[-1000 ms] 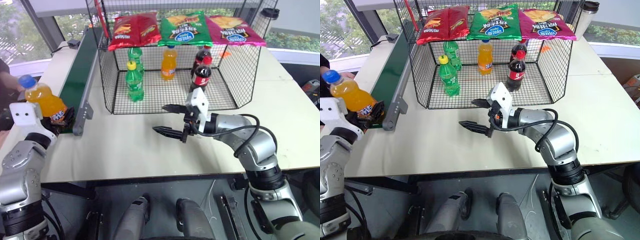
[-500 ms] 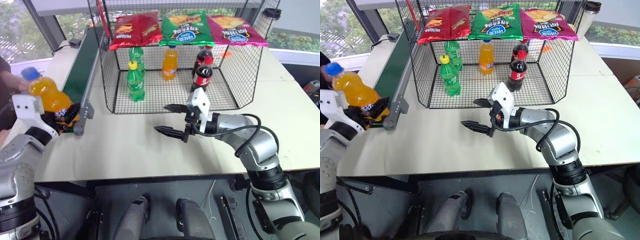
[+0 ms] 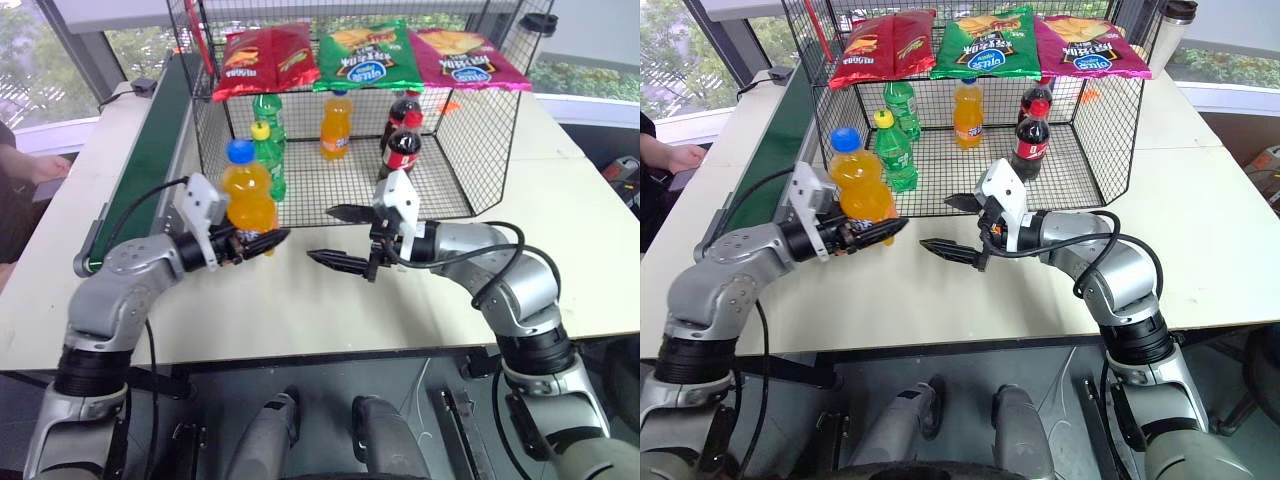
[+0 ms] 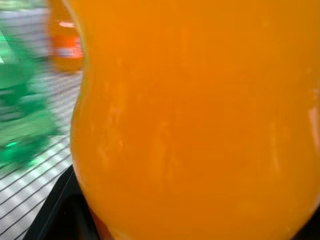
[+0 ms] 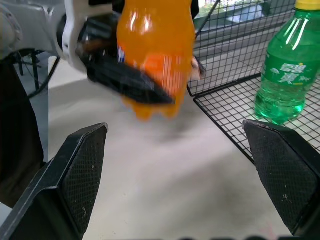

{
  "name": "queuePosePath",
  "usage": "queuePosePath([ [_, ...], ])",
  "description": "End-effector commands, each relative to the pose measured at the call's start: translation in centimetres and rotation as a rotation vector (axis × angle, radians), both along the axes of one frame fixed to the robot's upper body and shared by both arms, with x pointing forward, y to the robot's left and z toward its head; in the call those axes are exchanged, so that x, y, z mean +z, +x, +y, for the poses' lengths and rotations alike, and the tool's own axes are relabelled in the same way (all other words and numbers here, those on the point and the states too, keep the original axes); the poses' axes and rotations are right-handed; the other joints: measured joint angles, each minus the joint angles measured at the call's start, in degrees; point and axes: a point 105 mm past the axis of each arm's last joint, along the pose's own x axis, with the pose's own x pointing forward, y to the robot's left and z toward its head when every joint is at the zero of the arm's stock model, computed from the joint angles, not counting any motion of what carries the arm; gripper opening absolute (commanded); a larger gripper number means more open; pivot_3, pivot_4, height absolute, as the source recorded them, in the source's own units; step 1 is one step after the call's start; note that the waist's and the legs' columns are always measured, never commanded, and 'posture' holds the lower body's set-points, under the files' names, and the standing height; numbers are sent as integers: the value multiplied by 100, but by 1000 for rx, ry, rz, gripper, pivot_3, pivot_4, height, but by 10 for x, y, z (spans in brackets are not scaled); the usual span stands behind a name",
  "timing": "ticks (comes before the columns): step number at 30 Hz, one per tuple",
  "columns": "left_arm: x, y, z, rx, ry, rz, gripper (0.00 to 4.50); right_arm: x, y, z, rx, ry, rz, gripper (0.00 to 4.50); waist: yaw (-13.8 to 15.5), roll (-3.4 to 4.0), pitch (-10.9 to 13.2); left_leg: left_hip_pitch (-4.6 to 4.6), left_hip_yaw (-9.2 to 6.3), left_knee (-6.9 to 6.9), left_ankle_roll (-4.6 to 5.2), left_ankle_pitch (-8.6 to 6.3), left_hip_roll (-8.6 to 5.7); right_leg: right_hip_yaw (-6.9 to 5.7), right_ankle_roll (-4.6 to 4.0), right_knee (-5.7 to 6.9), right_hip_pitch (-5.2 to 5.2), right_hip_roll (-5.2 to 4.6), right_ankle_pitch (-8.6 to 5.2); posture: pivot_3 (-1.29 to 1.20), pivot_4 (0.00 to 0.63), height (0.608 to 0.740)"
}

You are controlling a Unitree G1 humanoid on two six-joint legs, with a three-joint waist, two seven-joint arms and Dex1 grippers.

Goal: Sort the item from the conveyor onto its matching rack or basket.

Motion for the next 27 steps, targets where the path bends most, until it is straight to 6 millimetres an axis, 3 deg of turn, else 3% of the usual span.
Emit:
queuePosePath([
  [1, 2, -9, -34, -175, 47, -88, 2989, 19, -7, 3, 28, 23, -74, 4500, 19, 0, 0, 0, 0, 0, 0, 0, 0, 0, 0, -1, 1, 0, 0, 0, 150, 738],
  [12, -14, -14, -64, -315, 84, -110, 2989, 23, -8, 6, 32, 25, -90, 4500, 3, 0, 0, 0, -2, 4, 1, 0, -2, -2, 1, -4, 5, 0, 0, 0, 150, 738],
  [19, -14, -16, -67, -324, 79, -113, 2989, 25, -9, 8, 47, 33, -93, 4500, 5, 0, 0, 1, -2, 9, 2, 1, -3, -2, 2, 0, 7, 1, 1, 0, 150, 738],
  [22, -15, -16, -66, -312, 77, -107, 2989, 28, -9, 8, 56, 47, -94, 3727, 5, 0, 0, 1, -2, 10, 2, 1, -3, -2, 2, 0, 7, 1, 1, 0, 150, 738],
  [24, -15, -16, -65, -298, 73, -100, 2989, 28, -10, 9, 65, 48, -92, 2720, 5, 0, 0, 1, -2, 11, 2, 1, -3, -2, 2, 2, 7, 1, 1, 0, 150, 738],
  [27, -14, -13, -65, -270, 69, -89, 2989, 27, -11, 9, 76, 46, -87, 2579, 5, 0, 0, 1, -2, 14, 3, 1, -3, -2, 3, 4, 7, 2, 2, 0, 150, 738],
])
